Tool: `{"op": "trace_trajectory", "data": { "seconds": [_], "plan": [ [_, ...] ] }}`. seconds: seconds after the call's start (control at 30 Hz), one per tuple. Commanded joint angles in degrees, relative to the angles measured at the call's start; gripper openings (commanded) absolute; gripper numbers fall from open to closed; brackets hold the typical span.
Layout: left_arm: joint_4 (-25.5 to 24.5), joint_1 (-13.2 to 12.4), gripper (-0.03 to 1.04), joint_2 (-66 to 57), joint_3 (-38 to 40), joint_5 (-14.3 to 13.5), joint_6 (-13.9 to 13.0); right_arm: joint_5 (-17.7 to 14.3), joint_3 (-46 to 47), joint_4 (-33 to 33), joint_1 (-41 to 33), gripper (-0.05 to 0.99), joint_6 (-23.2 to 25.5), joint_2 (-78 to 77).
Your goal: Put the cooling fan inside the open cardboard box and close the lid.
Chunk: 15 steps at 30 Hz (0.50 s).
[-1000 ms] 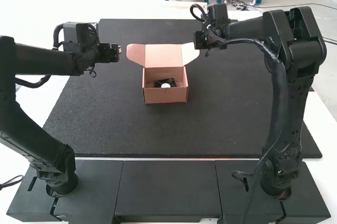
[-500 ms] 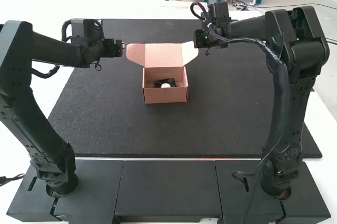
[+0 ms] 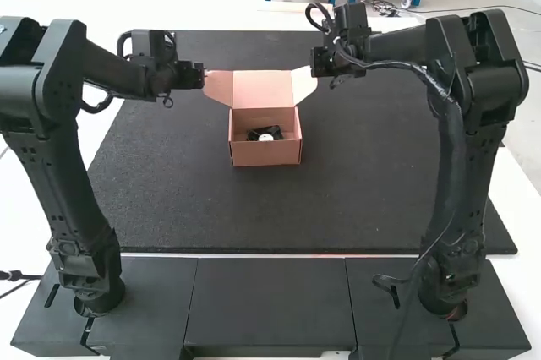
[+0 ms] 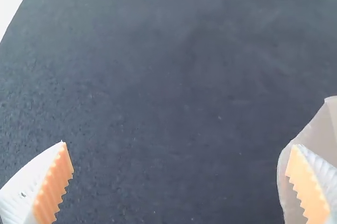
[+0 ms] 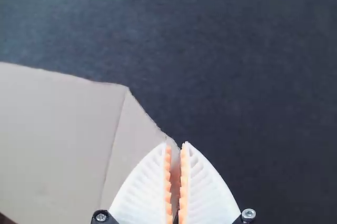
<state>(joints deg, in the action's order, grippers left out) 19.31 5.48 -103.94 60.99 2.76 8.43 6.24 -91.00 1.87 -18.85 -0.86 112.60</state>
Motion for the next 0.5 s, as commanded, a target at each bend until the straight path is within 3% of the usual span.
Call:
{"op": "trace_trajectory", "data": {
  "seconds": [0.0, 0.2, 0.47],
  "plan": [
    [-0.2, 0.1, 0.95, -0.6, 3.2, 2.4, 0.5, 2.0, 1.4, -0.1, 0.3, 0.08, 0.3, -3.5],
    [-1.6, 0.1, 0.95, -1.9, 5.6, 4.4, 1.6, 2.4, 2.6, 0.0, 0.3, 0.08, 0.3, -3.9],
    [-5.4, -0.1, 0.81, -3.5, 7.5, 7.2, 2.1, 2.8, 3.1, 0.0, 0.0, 0.08, 0.3, -3.9]
  ]
}}
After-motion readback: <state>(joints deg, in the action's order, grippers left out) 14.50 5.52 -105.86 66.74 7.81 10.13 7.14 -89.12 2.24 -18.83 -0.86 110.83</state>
